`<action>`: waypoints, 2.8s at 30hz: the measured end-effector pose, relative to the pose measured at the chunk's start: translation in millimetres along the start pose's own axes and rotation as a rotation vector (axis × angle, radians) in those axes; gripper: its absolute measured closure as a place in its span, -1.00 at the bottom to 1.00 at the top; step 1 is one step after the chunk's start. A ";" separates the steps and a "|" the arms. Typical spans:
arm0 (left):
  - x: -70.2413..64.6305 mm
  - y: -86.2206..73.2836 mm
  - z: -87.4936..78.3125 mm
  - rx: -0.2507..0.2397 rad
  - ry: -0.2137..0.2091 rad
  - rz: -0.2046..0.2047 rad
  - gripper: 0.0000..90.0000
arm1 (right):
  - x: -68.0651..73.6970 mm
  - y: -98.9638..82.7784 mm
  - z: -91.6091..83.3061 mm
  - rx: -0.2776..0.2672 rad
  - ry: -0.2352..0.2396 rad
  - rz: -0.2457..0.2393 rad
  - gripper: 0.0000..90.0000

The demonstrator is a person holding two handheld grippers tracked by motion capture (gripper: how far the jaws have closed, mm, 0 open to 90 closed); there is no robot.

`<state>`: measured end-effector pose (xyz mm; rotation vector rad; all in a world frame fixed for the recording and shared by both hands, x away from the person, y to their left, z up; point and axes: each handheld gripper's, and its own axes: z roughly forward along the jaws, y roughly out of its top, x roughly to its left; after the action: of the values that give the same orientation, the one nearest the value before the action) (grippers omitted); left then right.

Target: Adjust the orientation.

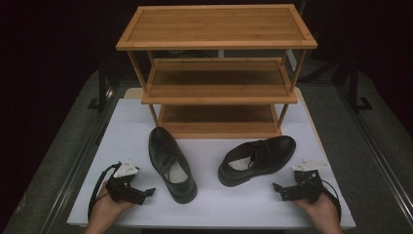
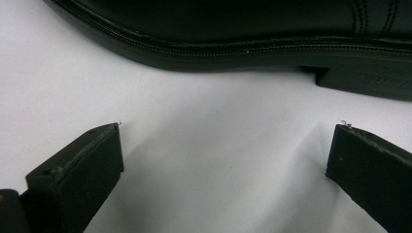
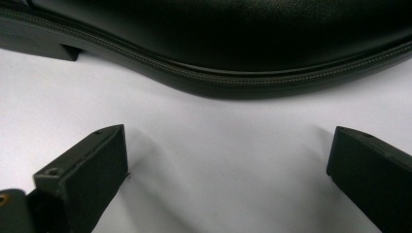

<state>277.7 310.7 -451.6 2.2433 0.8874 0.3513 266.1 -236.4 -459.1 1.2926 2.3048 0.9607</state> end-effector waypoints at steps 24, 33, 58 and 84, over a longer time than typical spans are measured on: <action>21.6 15.4 -28.4 -0.098 0.059 0.007 0.51 | 1.1 -0.1 0.5 0.002 -0.007 -0.007 -0.98; 49.2 46.6 -22.7 -0.089 0.078 -0.014 1.00 | 0.9 0.0 0.6 0.001 -0.006 -0.008 -0.98; 134.1 94.1 56.4 -0.061 0.078 -0.033 1.00 | 0.7 -0.2 0.7 -0.001 -0.005 -0.007 -0.98; 96.7 88.6 57.8 -0.091 -0.035 0.023 1.00 | 0.6 -0.2 0.8 0.000 -0.005 -0.007 -0.98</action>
<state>419.4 300.8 -432.9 2.1706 0.8115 0.3545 266.1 -235.6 -459.7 1.2848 2.3039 0.9536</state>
